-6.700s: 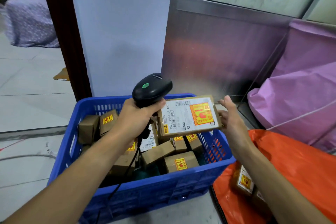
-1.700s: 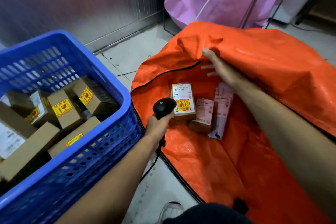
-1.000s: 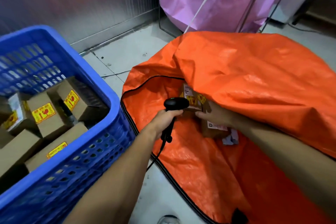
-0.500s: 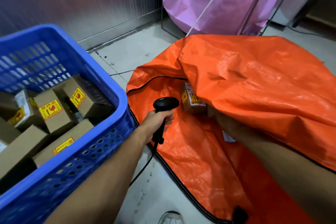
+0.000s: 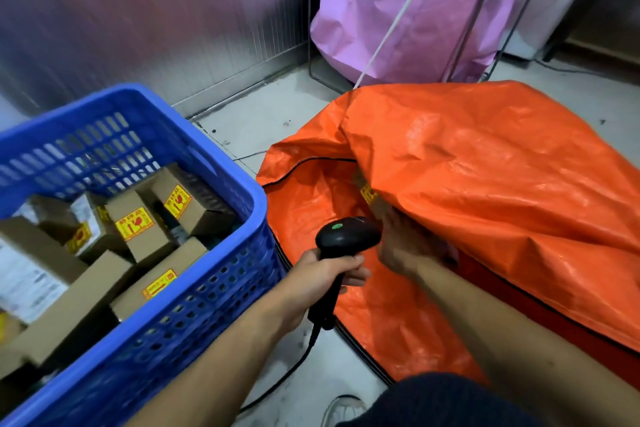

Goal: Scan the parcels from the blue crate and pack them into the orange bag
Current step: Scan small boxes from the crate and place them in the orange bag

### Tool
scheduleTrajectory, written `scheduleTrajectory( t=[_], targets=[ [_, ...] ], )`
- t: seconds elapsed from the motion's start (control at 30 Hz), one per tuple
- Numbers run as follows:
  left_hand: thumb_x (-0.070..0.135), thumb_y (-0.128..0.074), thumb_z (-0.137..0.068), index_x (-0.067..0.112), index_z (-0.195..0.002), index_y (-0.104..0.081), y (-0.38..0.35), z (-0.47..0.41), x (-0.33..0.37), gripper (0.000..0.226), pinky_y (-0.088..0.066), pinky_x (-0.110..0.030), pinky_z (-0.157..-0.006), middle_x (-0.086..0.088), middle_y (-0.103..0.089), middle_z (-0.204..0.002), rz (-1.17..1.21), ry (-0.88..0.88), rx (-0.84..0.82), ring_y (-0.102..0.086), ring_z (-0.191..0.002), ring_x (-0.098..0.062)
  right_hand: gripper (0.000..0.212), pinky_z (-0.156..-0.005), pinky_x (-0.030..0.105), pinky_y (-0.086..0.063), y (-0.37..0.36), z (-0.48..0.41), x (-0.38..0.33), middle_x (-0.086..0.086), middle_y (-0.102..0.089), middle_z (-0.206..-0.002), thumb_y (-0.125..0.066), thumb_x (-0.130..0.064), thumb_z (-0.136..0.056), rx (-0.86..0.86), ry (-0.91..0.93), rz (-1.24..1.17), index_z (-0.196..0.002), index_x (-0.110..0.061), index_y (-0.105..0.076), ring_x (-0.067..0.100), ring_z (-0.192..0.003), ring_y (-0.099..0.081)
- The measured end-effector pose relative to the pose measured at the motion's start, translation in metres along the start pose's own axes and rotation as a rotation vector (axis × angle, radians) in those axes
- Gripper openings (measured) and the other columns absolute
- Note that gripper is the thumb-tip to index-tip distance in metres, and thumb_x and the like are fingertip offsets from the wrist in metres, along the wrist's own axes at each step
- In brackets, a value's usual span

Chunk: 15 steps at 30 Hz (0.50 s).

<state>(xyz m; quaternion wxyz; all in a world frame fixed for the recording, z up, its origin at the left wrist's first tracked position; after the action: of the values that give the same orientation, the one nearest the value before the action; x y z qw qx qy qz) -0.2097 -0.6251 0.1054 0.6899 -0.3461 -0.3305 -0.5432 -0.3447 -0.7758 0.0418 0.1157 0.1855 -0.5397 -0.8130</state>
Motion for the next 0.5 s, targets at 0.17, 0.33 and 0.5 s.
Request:
scheduleTrajectory(
  t=[0.17, 0.33, 0.5],
  targets=[
    [0.015, -0.063, -0.102, 0.003, -0.103, -0.068, -0.006, 0.041, 0.029, 0.013, -0.051, -0.024, -0.064, -0.016, -0.074, -0.086, -0.064, -0.061, 0.013, -0.07, -0.066, -0.019, 0.076, -0.114, 0.043, -0.036, 0.031, 0.012, -0.029, 0.012, -0.035, -0.161, -0.051, -0.036, -0.092, -0.034, 0.04, -0.129, -0.161, -0.023, -0.023, 0.036, -0.144, -0.04],
    [0.027, -0.061, -0.104, -0.001, -0.099, -0.064, 0.0, 0.101, 0.065, 0.028, -0.051, -0.03, -0.057, -0.017, -0.064, -0.062, -0.122, -0.125, 0.007, -0.06, -0.049, -0.025, 0.043, -0.097, 0.042, -0.047, 0.095, 0.036, -0.064, 0.016, -0.061, -0.137, -0.049, -0.033, -0.099, -0.129, 0.148, -0.006, -0.133, -0.009, -0.058, 0.038, -0.126, -0.058],
    [0.026, -0.067, -0.099, 0.005, -0.107, -0.068, 0.028, 0.173, 0.111, 0.023, -0.05, -0.027, -0.049, -0.015, -0.065, -0.061, -0.217, -0.191, 0.042, -0.06, -0.043, -0.024, 0.037, -0.067, 0.034, -0.047, 0.165, 0.072, -0.108, 0.013, -0.072, -0.079, -0.053, -0.046, -0.064, -0.177, 0.216, -0.041, -0.074, -0.012, -0.066, 0.027, -0.08, -0.069]
  ],
)
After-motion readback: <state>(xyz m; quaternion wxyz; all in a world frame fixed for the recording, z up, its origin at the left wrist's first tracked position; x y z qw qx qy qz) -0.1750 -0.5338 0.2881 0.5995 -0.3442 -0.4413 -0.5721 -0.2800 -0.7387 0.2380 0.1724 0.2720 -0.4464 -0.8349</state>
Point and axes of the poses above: each hand's wrist, its own z-axis away from the middle knuckle, its own y-axis out of the back of the hand, x = y × z, the point moved 3 cm from there along -z, towards the middle knuckle
